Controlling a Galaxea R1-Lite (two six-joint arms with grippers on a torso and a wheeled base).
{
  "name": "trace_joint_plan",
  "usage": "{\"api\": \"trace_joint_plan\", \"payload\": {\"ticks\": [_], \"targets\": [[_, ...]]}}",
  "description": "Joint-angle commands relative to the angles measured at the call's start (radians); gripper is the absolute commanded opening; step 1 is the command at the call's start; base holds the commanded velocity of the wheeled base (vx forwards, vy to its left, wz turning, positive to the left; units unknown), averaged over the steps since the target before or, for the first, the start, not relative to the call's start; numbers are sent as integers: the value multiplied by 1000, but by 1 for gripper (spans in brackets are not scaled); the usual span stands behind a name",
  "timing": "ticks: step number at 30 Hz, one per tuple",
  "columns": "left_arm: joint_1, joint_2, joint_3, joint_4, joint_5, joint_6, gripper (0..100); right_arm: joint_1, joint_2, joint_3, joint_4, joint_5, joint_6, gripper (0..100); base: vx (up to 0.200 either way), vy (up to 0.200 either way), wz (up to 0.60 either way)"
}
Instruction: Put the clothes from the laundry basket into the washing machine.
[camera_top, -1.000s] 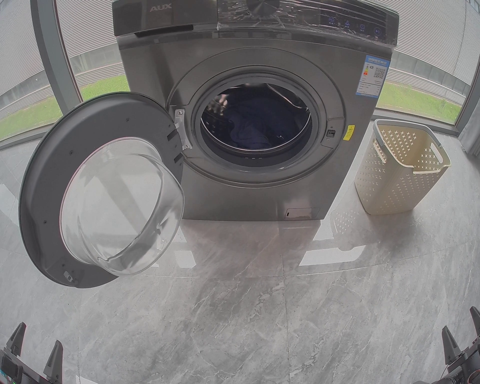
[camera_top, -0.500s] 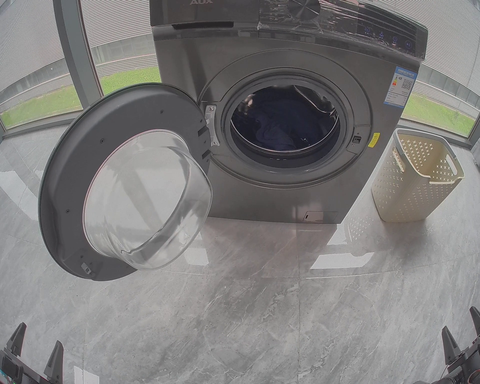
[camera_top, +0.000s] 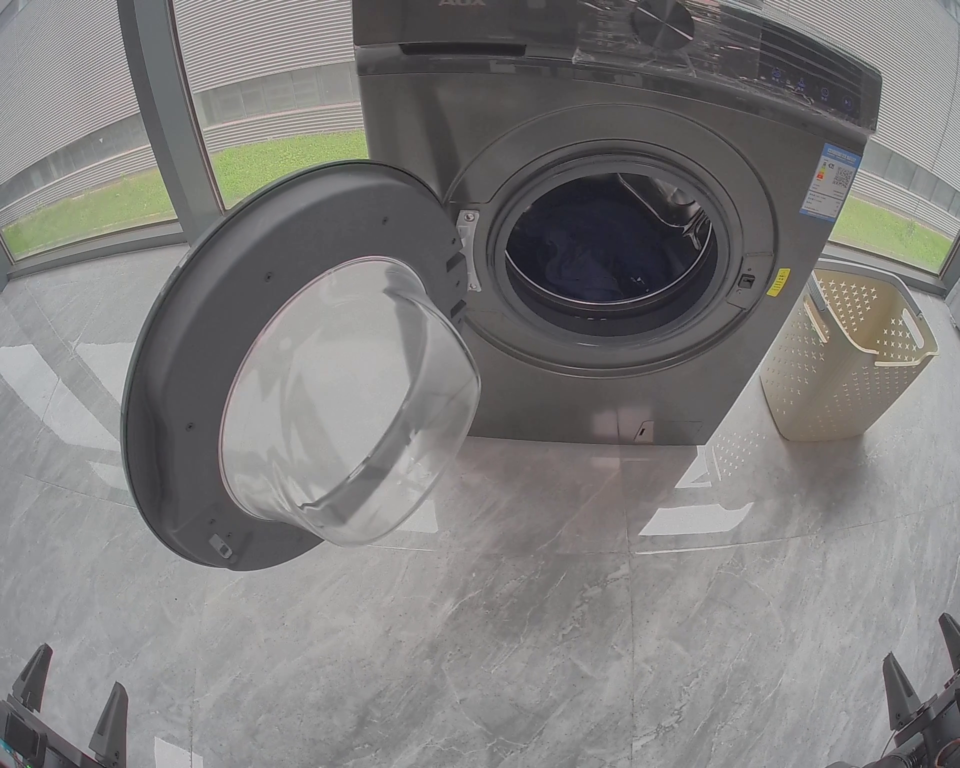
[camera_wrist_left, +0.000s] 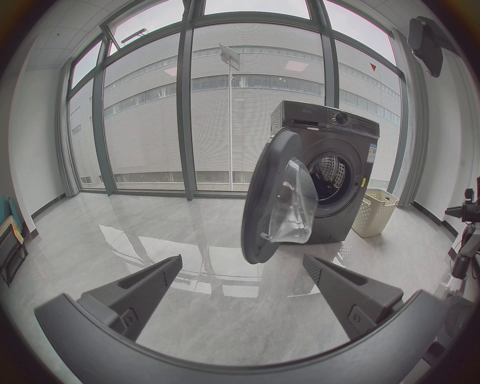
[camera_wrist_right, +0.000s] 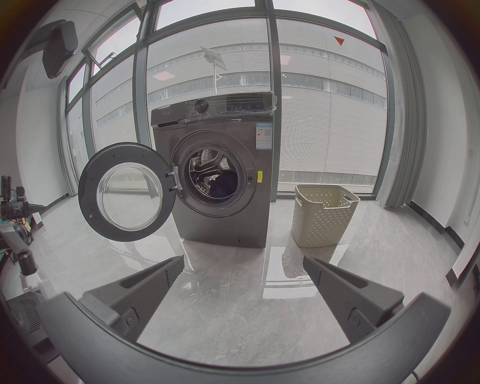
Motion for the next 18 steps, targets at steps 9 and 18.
{"api": "trace_joint_plan", "payload": {"ticks": [9, 18], "targets": [[9, 13, -21, -16, -9, 20, 100, 1, -13, 18, 0, -6, 0, 100, 0, 0, 0], [-66, 464, -274, -114, -108, -2, 100, -1, -13, 18, 0, -6, 1, 100, 0, 0, 0]]}}
